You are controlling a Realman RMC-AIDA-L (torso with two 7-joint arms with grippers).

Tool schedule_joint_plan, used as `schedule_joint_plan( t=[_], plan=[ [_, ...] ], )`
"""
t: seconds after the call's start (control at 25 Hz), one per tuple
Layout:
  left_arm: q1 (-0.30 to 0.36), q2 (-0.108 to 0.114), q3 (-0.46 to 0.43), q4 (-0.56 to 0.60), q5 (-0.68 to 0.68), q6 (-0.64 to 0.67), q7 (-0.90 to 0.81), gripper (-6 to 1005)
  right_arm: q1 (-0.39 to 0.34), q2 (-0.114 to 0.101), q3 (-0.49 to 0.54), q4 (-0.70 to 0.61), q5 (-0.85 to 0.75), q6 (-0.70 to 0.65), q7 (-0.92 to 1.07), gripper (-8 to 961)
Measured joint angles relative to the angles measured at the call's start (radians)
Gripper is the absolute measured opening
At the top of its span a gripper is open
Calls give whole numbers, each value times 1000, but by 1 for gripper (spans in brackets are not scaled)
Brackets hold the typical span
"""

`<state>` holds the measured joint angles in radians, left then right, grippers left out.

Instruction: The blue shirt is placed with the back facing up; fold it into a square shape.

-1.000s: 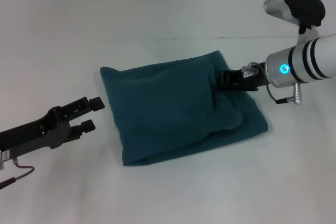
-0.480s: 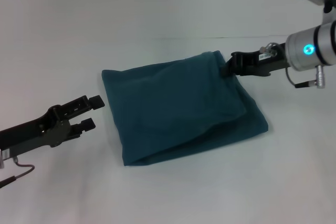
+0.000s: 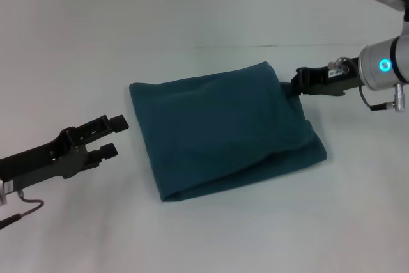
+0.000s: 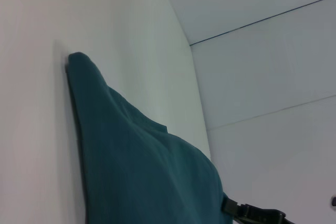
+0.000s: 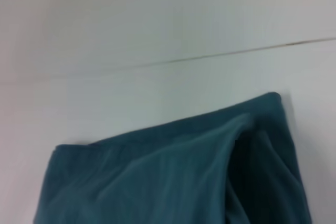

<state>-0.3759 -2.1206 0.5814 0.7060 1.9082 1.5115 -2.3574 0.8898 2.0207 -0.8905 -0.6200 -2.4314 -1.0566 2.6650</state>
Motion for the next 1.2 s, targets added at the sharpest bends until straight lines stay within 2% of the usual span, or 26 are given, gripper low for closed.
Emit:
schedule_joint_plan(
  t=[0.76,0.92,1.08,1.16,1.2],
  plan=[
    [0,-7,0,-13,0,-8,-1,933,-7,-13,6,63,-48,52,7,105],
    [4,-7,0,-13,0,-12,-1,933,5,-31,0,113,-65,75,11,113],
    [5,-7,0,-13,0,-13,-1,933,8,-39,5,115,-171,129,94,121],
    [5,-7,0,-13,0,-12,-1,933,-3,-57,21,100,-200,136,141,125],
    [5,-7,0,-13,1,-11,-2,933,-11,-75,38,92,-190,121,151,127]
  ],
)
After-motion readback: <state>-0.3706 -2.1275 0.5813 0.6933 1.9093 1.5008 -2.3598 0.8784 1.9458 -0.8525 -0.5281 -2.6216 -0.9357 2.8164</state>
